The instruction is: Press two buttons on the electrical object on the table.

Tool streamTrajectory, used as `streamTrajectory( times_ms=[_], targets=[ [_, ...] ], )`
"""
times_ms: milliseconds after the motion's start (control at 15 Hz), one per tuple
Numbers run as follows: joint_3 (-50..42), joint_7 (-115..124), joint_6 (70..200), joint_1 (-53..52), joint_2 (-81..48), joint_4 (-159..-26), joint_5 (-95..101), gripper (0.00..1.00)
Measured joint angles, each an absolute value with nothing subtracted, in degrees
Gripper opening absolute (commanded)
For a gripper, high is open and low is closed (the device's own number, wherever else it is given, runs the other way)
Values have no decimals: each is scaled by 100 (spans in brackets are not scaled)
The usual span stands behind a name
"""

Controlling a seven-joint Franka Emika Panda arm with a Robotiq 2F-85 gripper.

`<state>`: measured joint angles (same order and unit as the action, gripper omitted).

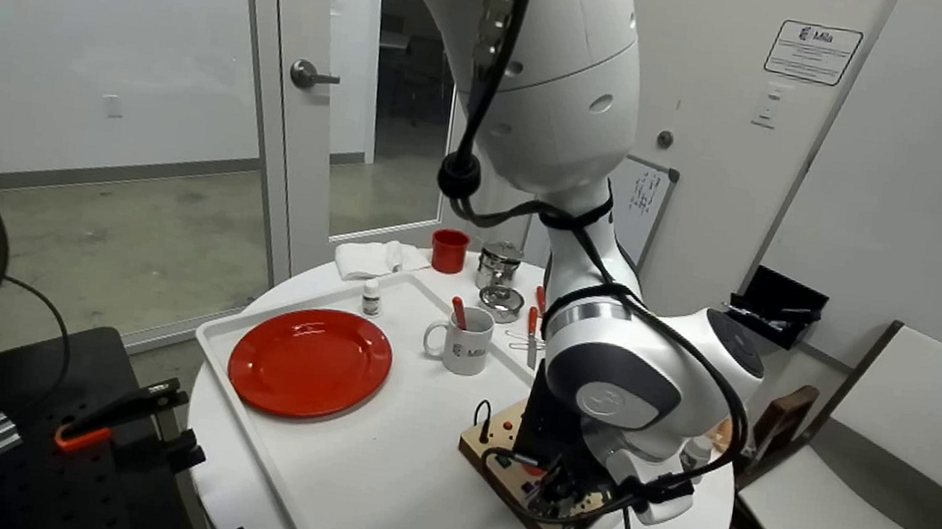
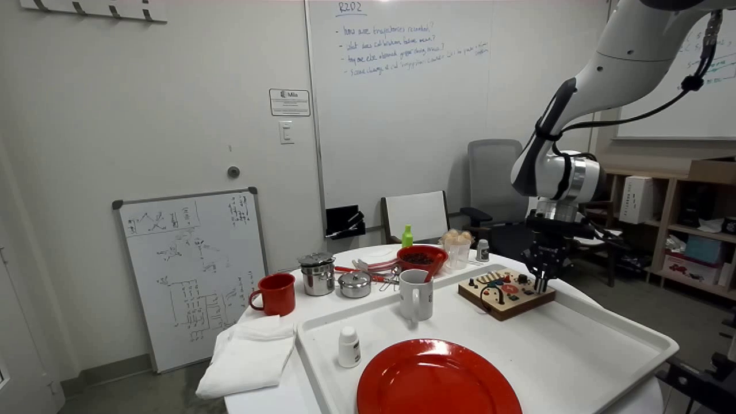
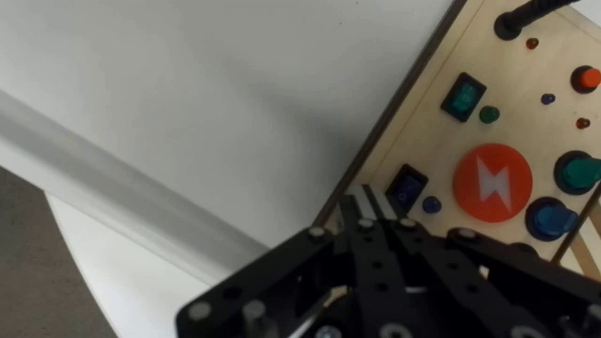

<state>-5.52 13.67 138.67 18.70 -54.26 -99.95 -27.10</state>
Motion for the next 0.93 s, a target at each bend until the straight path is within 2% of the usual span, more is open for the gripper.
streamTrajectory(
  times_ms=[400,933],
  targets=[
    [-281,721,14396,1955,-4820,-10625,-2729,0],
    [-99,213,14466,1830,-4137,-11045,-2627,0]
  ],
)
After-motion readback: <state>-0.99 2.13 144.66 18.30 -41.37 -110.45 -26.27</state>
